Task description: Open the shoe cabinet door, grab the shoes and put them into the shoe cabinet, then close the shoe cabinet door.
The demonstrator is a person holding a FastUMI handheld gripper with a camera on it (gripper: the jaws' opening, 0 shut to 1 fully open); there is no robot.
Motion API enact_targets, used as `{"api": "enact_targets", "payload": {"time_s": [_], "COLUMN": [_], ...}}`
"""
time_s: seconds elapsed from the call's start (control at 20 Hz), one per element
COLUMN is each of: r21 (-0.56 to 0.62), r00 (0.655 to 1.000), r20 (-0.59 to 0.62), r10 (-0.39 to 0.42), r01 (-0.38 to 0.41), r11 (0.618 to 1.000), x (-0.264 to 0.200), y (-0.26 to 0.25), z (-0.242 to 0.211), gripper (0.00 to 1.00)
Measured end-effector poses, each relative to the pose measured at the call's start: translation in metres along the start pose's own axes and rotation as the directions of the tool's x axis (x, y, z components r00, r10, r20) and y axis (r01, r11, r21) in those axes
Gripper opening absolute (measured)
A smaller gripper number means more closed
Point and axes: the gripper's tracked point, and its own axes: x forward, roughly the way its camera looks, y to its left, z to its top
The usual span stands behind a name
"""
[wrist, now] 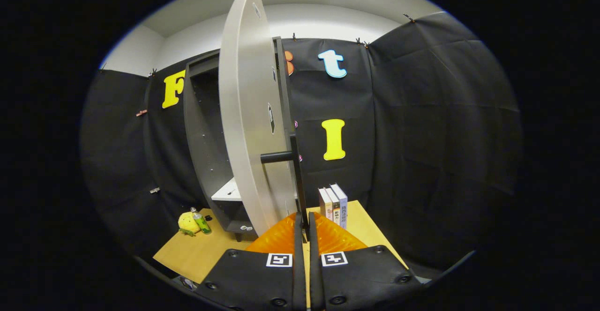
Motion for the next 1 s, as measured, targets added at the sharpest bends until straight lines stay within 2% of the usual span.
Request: {"api": "enact_targets", "payload": {"time_s": [0.25,0.35,0.45,0.55,0.65,0.8,1.0], "r21": [0.023,0.023,0.020,0.004,-0.012,-0.006,0.055], "r00": [0.997,0.995,0.990,0.982,0.977,0.979,0.959], "r20": [0.079,0.095,0.119,0.148,0.128,0.028,-0.158], "r10": [-0.012,0.013,0.080,0.114,0.172,0.200,0.236], "r01": [0.010,-0.015,-0.083,-0.116,-0.172,-0.200,-0.230], "r11": [1.000,1.000,0.996,0.993,0.985,0.980,0.972], "x": [-0.038,-0.052,-0.062,-0.071,-0.069,-0.057,-0.031], "y": [0.010,0.023,0.057,0.081,0.116,0.154,0.202], "z": [0.027,0.032,0.038,0.043,0.033,0.000,-0.081], "gripper": [0.08,0.08,0.24,0.41,0.64,0.99,0.98]}}
